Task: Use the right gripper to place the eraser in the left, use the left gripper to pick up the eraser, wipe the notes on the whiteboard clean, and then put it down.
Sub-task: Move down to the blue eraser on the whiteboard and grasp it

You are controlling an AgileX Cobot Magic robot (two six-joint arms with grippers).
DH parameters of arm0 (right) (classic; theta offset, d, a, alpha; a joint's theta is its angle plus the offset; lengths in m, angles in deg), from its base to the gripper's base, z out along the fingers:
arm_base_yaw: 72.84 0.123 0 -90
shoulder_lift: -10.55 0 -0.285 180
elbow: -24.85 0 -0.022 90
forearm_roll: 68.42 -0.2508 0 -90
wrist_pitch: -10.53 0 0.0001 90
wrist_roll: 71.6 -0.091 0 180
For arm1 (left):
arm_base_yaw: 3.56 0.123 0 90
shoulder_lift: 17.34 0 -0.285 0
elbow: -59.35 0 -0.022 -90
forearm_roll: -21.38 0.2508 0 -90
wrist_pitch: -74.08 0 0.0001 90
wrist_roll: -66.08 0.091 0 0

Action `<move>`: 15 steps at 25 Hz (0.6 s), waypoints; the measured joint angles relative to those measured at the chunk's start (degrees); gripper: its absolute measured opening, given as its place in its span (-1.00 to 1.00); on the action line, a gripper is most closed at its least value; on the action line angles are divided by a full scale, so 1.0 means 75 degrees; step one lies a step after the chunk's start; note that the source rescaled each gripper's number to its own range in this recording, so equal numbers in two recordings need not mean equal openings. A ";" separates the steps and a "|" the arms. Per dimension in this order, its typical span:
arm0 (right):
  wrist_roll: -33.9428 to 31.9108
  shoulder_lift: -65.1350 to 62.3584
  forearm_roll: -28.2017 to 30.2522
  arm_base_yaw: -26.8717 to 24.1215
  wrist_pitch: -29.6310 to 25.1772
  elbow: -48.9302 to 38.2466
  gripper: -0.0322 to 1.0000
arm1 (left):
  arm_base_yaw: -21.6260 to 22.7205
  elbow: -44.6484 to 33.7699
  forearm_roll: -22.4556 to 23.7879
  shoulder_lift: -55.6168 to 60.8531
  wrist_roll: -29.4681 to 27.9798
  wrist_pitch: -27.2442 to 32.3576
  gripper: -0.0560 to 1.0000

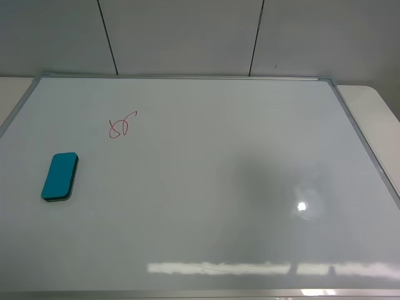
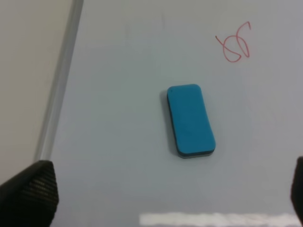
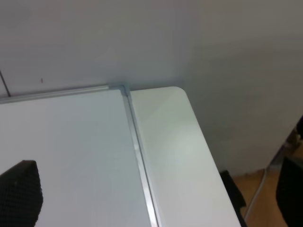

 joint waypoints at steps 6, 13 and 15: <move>0.0006 -0.1378 0.0253 -0.0082 -0.1634 -0.0104 1.00 | 0.0000 0.0000 0.0000 0.0000 0.0000 0.0000 1.00; 0.0168 -0.2893 0.0188 -0.0082 -0.1889 -0.1261 1.00 | 0.0000 0.0000 0.0000 0.0000 0.0000 0.0000 1.00; 0.0374 -0.3249 0.0009 -0.0082 -0.1889 -0.1572 1.00 | 0.0000 0.0000 0.0000 0.0000 0.0000 0.0000 1.00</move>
